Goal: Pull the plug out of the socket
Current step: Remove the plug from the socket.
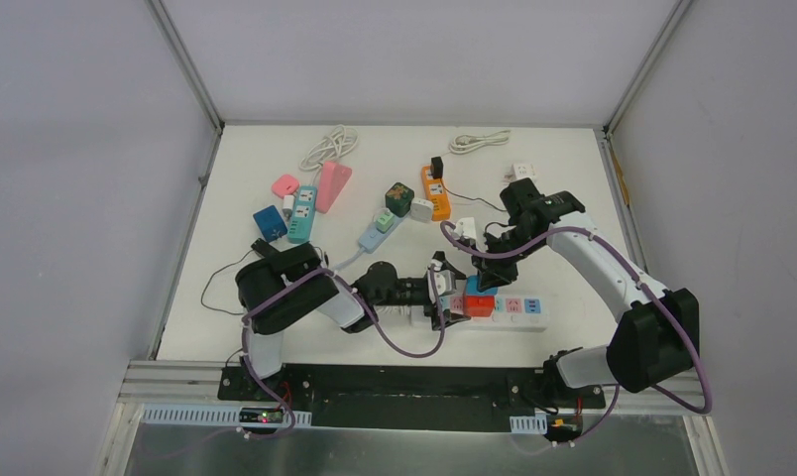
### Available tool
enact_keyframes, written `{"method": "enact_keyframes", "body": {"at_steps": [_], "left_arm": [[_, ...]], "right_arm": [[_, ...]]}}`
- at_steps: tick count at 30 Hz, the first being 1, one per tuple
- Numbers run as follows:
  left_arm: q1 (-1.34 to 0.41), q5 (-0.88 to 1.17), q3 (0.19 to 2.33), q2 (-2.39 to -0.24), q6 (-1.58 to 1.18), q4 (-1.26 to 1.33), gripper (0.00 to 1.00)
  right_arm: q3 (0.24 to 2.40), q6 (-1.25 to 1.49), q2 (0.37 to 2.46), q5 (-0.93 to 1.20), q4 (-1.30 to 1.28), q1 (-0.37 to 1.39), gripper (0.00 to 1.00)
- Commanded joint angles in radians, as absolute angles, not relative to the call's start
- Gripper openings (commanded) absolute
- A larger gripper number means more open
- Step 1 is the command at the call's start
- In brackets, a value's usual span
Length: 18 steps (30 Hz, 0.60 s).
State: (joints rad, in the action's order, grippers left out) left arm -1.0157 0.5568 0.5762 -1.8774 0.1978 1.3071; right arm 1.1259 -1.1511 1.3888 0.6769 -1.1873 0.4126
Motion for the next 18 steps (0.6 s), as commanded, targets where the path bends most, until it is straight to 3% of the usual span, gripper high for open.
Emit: {"method": "enact_keyframes", "body": {"at_steps": [1, 12, 18], "left_arm": [[-1.025, 0.554, 0.605, -1.905, 0.172, 1.418, 0.98], [-1.028, 0.547, 0.651, -1.95, 0.142, 1.418, 0.92], [-1.029, 0.561, 0.662, -1.965, 0.103, 1.418, 0.76]], "right_arm": [[1.114, -1.179, 1.384, 0.701, -1.216, 0.423, 0.0], [1.109, -1.186, 1.388, 0.711, -1.216, 0.422, 0.0], [1.11, -1.184, 1.394, 0.716, -1.216, 0.418, 0.0]]}}
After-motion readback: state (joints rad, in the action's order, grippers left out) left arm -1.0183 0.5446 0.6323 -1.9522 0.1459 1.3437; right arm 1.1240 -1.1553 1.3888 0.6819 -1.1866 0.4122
